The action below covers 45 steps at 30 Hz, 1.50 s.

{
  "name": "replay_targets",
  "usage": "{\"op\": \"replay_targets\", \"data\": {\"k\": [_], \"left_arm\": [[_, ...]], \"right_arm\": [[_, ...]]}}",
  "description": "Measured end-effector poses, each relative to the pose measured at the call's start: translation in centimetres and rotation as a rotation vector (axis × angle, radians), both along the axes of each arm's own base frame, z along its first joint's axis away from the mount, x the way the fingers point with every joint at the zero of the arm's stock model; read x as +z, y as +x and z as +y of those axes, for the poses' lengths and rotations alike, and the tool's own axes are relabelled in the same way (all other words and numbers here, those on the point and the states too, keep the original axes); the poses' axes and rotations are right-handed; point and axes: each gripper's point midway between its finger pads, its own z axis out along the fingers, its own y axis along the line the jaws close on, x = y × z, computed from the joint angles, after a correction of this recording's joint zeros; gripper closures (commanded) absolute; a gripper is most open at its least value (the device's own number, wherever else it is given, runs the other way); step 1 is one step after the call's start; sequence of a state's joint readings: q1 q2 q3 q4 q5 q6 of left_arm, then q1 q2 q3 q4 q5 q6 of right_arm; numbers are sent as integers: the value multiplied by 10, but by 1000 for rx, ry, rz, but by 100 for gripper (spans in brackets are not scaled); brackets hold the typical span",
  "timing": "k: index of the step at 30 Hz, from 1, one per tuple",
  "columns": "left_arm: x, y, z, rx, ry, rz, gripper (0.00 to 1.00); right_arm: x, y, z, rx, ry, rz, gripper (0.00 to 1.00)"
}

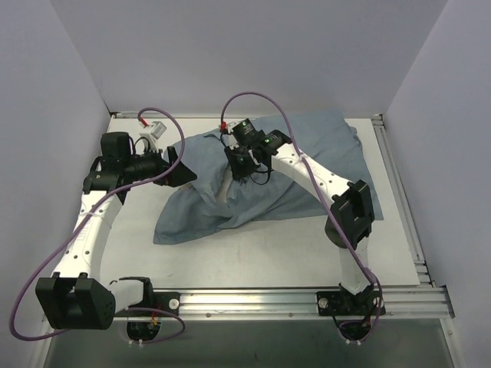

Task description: Put the pillow into the pillowcase

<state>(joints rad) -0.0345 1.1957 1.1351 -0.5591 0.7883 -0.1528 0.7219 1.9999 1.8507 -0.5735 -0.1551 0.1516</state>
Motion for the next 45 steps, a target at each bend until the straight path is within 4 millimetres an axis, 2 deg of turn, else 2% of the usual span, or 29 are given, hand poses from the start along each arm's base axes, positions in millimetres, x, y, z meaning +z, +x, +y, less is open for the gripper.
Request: {"op": "replay_targets", "data": {"k": [2, 5, 6, 8, 9, 11, 12, 13, 14, 15, 17, 19, 20, 24, 26, 27, 29, 30, 32, 33, 34, 36, 38, 42, 45], "left_arm": [[-2, 0, 0, 0, 0, 3, 12], [-4, 3, -2, -8, 0, 4, 15], [-6, 4, -5, -16, 1, 6, 16], [-10, 6, -12, -40, 3, 14, 20], [-12, 7, -18, -59, 4, 21, 25], [-14, 9, -30, -94, 7, 26, 25], [-14, 10, -36, -112, 9, 24, 22], [-13, 10, -43, -128, 12, 23, 15], [-13, 10, -49, -144, 17, 20, 12], [-13, 9, -55, -157, 25, 17, 9], [-14, 7, -66, -174, 47, 9, 9], [-18, 7, -72, -178, 83, -4, 15], [-20, 8, -73, -171, 104, -8, 21], [-39, 20, -66, -119, 198, 10, 35], [-51, 26, -62, -96, 234, 32, 42], [-57, 28, -60, -87, 248, 46, 55], [-66, 29, -58, -81, 267, 72, 69], [-68, 29, -58, -82, 271, 76, 80], [-67, 28, -59, -88, 261, 78, 90], [-64, 26, -62, -100, 240, 81, 100], [-62, 24, -65, -113, 217, 86, 100], [-54, 23, -73, -137, 151, 86, 100], [-42, 25, -84, -143, 67, 71, 100], [-17, 38, -103, -130, -75, 16, 100], [-6, 57, -127, -134, -155, -42, 100]], "right_arm": [[11, -3, -6, 1, 7, -9, 86], [39, -12, -21, 5, 31, -32, 82], [51, -14, -26, 8, 46, -47, 85], [74, -18, -37, 11, 80, -79, 100], [85, -19, -42, 12, 97, -94, 100], [98, -20, -49, 6, 128, -102, 100], [100, -20, -51, 6, 140, -95, 100], [100, -20, -53, 7, 151, -84, 98], [100, -20, -54, 7, 165, -69, 91], [99, -21, -55, 4, 179, -46, 71], [99, -25, -54, 4, 207, -8, 52], [99, -26, -53, -4, 216, 6, 50], [98, -28, -50, 0, 221, 13, 50], [83, -38, -29, 36, 209, 51, 50], [65, -37, -18, 45, 180, 78, 51], [55, -35, -12, 51, 165, 93, 63], [36, -28, -2, 55, 136, 113, 83], [26, -24, 0, 51, 120, 121, 97], [13, -15, 2, 38, 101, 133, 100], [10, -13, 1, 32, 97, 139, 100], [9, -13, -2, 28, 95, 147, 100], [20, -13, -6, 28, 120, 146, 100], [39, -17, -10, 36, 164, 139, 100], [102, -37, -28, 68, 290, 78, 100], [151, -59, -44, 99, 385, 7, 100]]}}
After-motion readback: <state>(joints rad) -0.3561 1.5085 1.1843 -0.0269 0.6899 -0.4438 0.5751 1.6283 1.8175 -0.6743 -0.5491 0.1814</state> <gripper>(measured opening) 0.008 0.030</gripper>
